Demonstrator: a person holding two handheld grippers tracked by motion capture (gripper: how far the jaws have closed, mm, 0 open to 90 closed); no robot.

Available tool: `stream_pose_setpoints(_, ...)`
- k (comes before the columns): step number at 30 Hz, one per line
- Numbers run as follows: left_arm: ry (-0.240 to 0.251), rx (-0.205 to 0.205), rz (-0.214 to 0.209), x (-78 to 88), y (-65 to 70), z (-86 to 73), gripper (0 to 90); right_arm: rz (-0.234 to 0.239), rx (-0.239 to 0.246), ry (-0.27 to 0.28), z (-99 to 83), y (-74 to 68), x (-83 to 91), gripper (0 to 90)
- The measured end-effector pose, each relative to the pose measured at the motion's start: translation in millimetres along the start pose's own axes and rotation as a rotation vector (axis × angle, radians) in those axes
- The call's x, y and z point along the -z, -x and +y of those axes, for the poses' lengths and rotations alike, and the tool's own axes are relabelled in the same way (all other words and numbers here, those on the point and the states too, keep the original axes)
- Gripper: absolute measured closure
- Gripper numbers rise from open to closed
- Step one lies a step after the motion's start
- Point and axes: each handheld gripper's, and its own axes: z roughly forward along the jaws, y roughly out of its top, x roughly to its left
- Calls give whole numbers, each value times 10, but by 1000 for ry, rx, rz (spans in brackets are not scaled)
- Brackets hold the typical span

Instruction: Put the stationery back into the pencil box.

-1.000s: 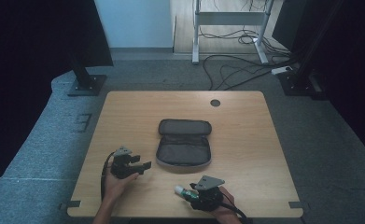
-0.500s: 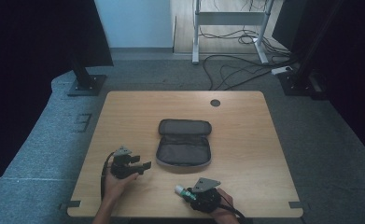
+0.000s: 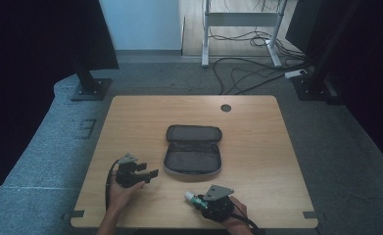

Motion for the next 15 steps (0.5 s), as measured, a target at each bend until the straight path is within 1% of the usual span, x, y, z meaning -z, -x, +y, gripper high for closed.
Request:
stream_pose_setpoints(7, -4, -3, 0, -6, -1, -1, 326, -14, -16, 31, 26, 43, 71, 650)
stream_pose_setpoints(8, -8, -5, 1, -12, 1, -1, 326, -16, -23, 44, 43, 64, 99, 650)
stream_pose_setpoints(15, -7, -6, -1, -9, 6, -1, 326, -35, -34, 77, 92, 104, 178, 650)
